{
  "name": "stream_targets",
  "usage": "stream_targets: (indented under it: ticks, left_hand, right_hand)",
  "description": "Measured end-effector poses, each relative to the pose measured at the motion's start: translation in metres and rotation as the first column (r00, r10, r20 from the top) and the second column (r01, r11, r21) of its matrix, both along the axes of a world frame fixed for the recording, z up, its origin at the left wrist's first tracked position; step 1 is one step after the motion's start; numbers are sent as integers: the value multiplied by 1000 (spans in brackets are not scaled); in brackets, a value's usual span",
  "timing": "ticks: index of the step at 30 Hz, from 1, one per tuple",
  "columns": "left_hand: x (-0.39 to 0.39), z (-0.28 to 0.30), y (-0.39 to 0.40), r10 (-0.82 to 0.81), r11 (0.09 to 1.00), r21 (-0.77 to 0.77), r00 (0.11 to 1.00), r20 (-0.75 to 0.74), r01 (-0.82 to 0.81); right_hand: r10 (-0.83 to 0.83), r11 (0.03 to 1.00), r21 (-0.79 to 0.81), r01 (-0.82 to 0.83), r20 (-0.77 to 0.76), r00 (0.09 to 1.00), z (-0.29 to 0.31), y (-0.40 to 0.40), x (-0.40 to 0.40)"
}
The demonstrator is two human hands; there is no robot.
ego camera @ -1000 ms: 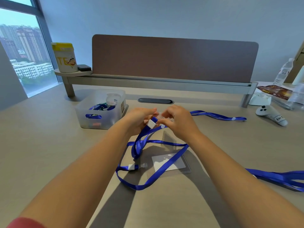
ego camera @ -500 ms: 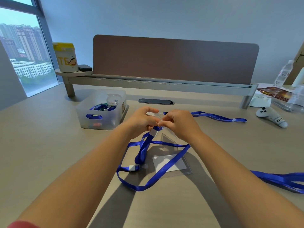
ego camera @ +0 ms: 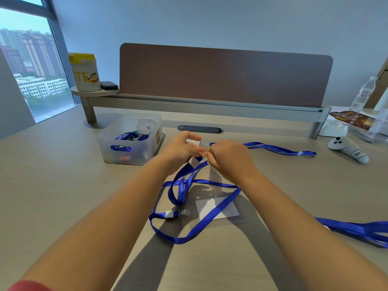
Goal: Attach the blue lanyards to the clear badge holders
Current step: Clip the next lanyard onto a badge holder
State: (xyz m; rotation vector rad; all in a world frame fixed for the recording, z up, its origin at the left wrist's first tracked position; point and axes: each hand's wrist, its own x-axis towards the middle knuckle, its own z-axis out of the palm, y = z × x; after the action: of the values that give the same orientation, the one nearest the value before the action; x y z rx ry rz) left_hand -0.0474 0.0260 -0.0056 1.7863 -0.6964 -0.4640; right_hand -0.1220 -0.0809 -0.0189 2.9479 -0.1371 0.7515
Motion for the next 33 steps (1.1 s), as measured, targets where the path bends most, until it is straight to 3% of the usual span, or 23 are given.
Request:
stream_targets:
  ticks: [4,10,14,21,23,28,33]
  left_hand:
    - [1,0,-4,65,997,-48,998,12,-65]
    - [1,-3,-1,-6,995,-98,996,-84,-2]
    - [0,-7,-1,2,993,-119,994,-112,-16]
    - [-1,-11,0,-15,999,-35,986,-165,9]
    - [-1,-12,0,-35,999,26,992,-122,38]
    - [-5,-5,-5,-7,990,142,994,112,-9]
    - [-6,-3,-6,-12,985,167,955,296,-39]
  right_hand:
    - [-59,991,-115,71,108,992,-2,2,-2]
    - [-59,997,-45,67,152,987,-5,0,1]
    - [6,1000,24,-7,69,998,-3,-1,3]
    - [5,981,192,-10,26,1000,-3,-4,3]
    - [8,988,155,-8,4,1000,-2,-3,3]
    - [-24,994,-109,17,-59,998,2,-2,3]
    - [-34,995,-99,31,-25,999,1,-1,4]
